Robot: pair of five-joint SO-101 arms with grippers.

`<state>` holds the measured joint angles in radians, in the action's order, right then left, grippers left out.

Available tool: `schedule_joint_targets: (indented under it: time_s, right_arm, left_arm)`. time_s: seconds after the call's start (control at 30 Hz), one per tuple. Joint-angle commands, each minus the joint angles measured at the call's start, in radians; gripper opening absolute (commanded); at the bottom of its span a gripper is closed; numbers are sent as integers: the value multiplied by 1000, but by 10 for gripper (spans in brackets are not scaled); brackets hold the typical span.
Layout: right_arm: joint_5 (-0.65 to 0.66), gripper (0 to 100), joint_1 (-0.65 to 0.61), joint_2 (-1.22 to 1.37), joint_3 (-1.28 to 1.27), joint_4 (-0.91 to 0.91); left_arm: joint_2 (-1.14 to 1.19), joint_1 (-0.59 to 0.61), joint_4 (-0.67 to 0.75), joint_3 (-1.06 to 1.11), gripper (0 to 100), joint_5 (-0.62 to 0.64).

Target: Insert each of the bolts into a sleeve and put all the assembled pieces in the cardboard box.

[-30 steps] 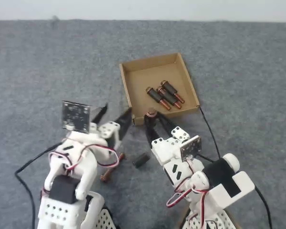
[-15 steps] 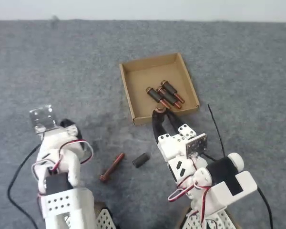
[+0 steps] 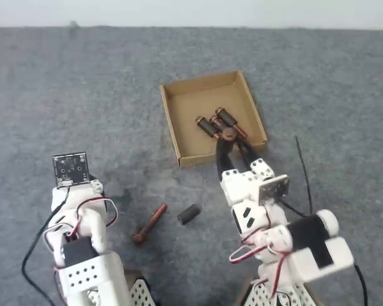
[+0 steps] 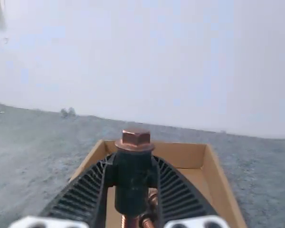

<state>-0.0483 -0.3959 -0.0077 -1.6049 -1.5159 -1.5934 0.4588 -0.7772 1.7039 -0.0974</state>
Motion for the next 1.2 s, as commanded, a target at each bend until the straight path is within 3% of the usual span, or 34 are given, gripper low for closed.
schedule_joint_targets:
  time_s: [0.0,0.23,0.47,0.6,0.7,0.93,1.17]
  right_arm:
    - [-5,6,48,-153,121,252]
    - [-3,6,139,-340,364,788]
    - [3,6,171,-363,609,1291]
    - [189,7,163,-361,729,1629]
    - [282,8,163,-340,795,1745]
    - [292,7,189,-105,1031,1814]
    - [302,7,194,140,1455,2276]
  left_arm:
    - [-34,5,-14,-12,12,-3]
    - [-34,3,-14,-12,12,-48]
    - [-34,-12,-14,-12,12,-52]
    - [-34,-12,-14,-12,12,-52]
    - [-34,-12,-12,-12,12,-52]
    - [-34,-11,-12,-12,12,-52]
    - [-34,-11,-12,-12,12,-52]
